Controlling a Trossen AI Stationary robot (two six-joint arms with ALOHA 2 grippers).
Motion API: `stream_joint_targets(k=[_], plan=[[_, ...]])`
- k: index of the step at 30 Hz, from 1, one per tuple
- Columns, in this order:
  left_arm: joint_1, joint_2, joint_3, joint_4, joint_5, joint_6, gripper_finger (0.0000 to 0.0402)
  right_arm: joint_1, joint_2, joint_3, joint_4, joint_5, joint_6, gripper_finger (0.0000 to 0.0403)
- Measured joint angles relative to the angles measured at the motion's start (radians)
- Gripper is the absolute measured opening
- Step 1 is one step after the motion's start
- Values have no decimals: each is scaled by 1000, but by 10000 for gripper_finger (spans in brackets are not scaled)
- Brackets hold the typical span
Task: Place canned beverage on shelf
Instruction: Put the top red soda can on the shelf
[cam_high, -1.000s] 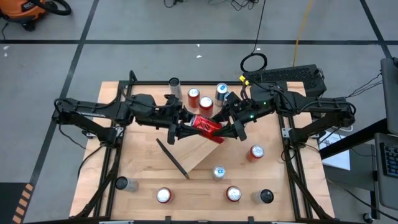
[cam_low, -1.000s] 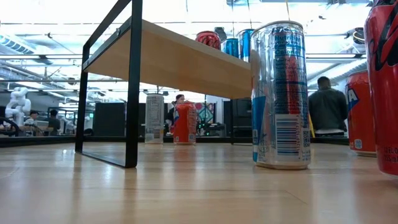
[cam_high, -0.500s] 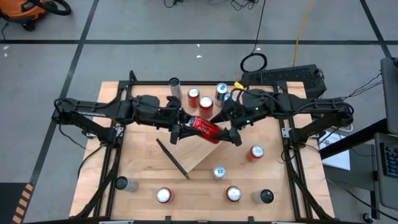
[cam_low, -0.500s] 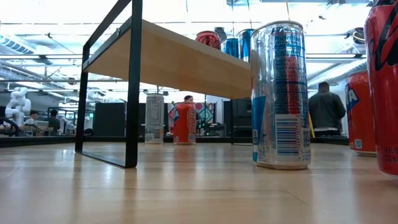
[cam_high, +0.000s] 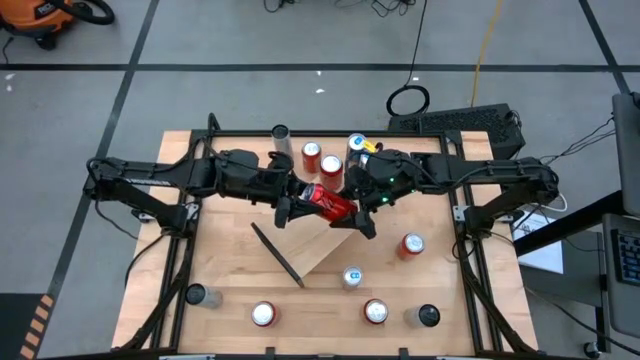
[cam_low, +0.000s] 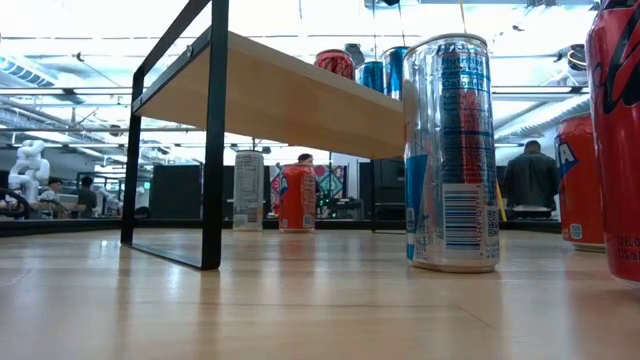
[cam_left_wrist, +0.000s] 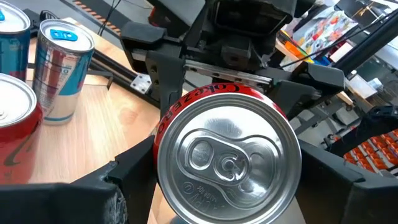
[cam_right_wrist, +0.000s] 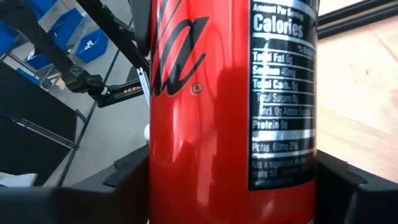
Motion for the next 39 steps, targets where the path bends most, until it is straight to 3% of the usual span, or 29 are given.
stream_joint_targets(k=[6, 17, 26, 39], plan=[[-1, -1, 1, -3, -21, 5, 294, 0, -3, 0, 0, 4, -23, 264], [0, -7, 1, 180, -163, 40, 381, -43, -28, 0, 69, -49, -28, 271], [8, -43, 2, 370, -279, 156, 386, -104, -52, -2, 231, -115, -3, 274], [-1, -47, 2, 556, -271, 271, 387, -130, -53, -2, 501, -114, 56, 275]])
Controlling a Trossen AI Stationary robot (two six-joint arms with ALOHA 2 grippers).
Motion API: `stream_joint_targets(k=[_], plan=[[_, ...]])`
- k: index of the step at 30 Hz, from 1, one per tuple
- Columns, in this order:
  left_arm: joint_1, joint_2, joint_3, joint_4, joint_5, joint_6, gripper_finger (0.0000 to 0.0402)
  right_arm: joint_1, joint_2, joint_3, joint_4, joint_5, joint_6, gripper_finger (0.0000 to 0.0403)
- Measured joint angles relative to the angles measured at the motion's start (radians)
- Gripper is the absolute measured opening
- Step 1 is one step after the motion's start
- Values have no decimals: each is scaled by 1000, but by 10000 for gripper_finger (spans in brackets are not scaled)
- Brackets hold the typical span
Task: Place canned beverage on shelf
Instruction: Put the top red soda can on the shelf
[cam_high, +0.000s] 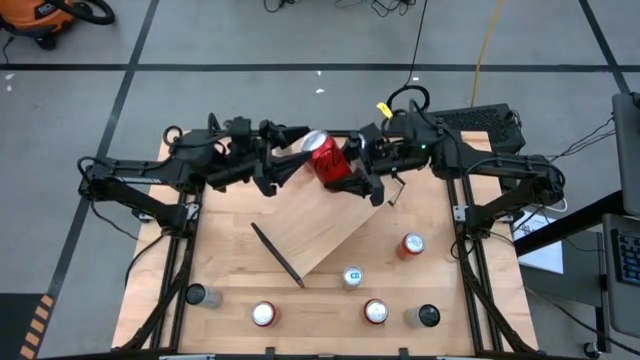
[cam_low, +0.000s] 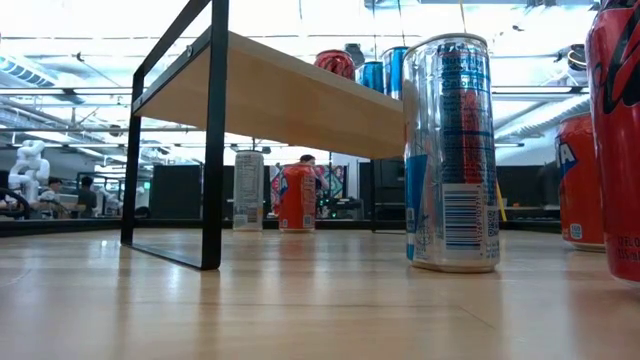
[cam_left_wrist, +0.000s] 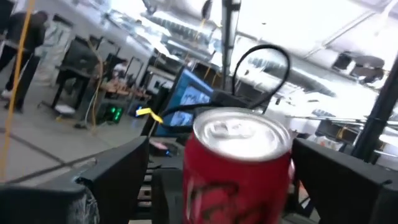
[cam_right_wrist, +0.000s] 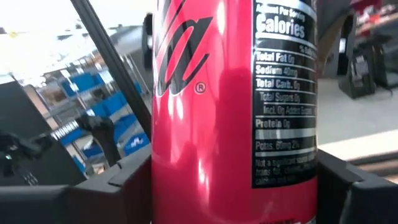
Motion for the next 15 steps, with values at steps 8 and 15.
stream_joint_targets(k=[8, 15], plan=[[0, 0, 0, 71, 59, 14, 387, -1, 0, 0, 65, -1, 1, 275], [0, 14, -1, 67, 126, -3, 387, 0, 0, 0, 66, 0, -7, 275]])
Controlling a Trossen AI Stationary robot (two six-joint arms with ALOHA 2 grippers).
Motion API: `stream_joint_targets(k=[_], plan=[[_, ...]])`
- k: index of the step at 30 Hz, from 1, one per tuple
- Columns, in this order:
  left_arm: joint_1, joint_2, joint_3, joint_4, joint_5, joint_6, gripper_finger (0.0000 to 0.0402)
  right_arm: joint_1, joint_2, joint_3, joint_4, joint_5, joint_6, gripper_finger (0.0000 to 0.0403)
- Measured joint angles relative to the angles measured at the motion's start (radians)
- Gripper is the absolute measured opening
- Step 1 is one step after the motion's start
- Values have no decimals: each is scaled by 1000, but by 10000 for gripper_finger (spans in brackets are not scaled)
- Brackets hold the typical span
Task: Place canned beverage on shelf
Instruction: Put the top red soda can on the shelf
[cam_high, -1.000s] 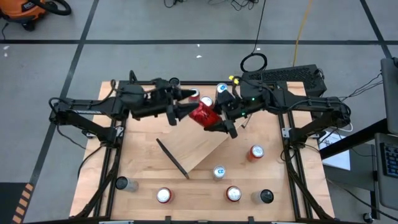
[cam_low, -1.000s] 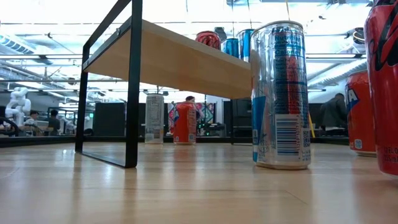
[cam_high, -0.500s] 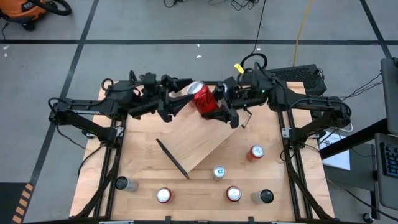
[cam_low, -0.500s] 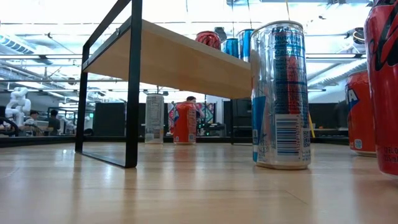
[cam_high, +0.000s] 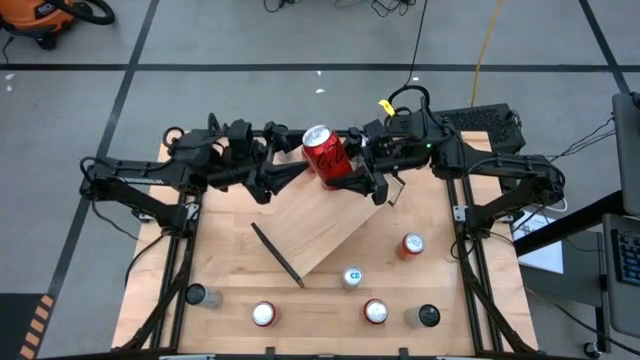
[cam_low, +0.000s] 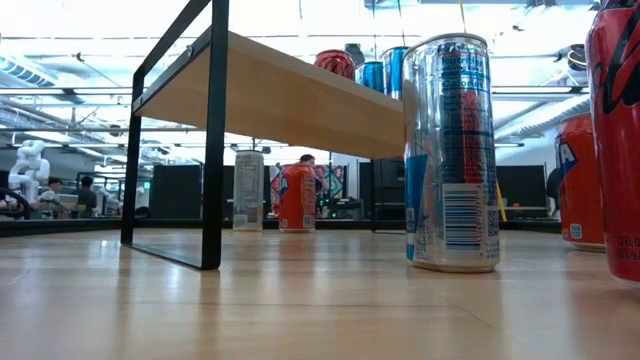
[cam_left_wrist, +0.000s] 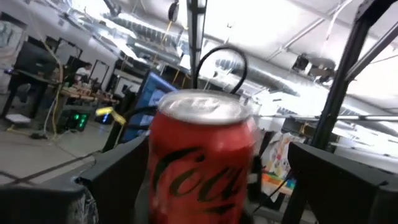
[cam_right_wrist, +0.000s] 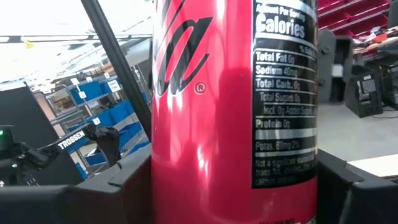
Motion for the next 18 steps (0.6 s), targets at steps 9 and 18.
stream_joint_targets(k=[9, 18], plan=[[1, 47, -1, 74, -76, 47, 387, 0, 0, 1, -6, 33, -23, 275], [1, 112, 57, 96, -67, 57, 387, 0, 1, 2, -43, 59, -56, 275]])
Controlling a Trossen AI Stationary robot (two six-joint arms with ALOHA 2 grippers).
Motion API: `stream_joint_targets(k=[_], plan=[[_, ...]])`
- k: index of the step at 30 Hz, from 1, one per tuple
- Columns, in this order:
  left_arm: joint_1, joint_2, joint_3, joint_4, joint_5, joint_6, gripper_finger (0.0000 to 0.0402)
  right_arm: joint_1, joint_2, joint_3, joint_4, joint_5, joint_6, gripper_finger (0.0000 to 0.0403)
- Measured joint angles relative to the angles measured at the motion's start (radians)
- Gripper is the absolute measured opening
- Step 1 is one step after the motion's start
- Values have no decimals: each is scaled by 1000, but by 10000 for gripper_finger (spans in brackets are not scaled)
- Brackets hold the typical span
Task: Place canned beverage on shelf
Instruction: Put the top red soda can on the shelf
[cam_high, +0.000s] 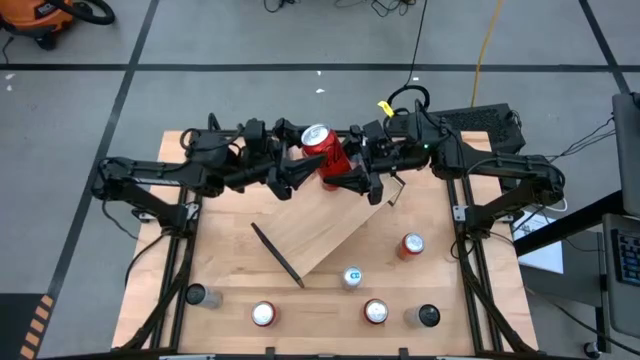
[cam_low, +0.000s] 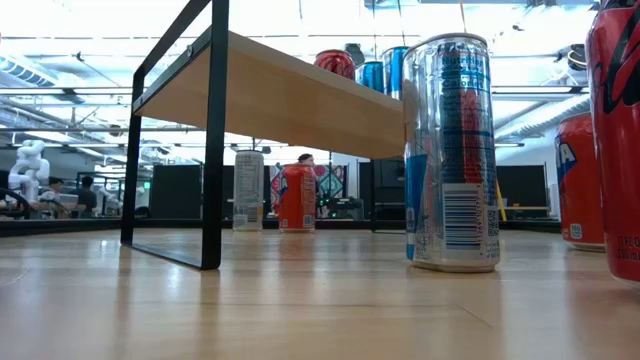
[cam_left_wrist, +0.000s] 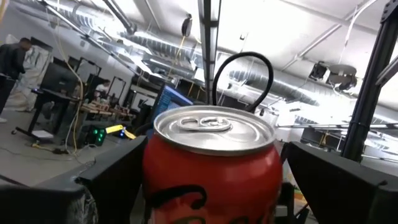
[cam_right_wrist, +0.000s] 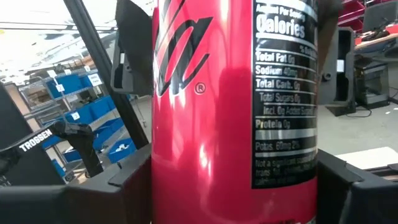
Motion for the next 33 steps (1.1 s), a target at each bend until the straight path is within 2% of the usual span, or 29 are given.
stream_joint_targets(k=[4, 15, 33], plan=[[0, 16, 10, -1, -11, 1, 379, 0, 0, 0, -4, 3, -14, 275], [0, 16, 11, -4, -16, -2, 321, 0, 0, 0, -7, 2, -11, 275], [-19, 16, 11, -78, -20, -6, 315, 3, -6, 2, -157, -7, 23, 317]])
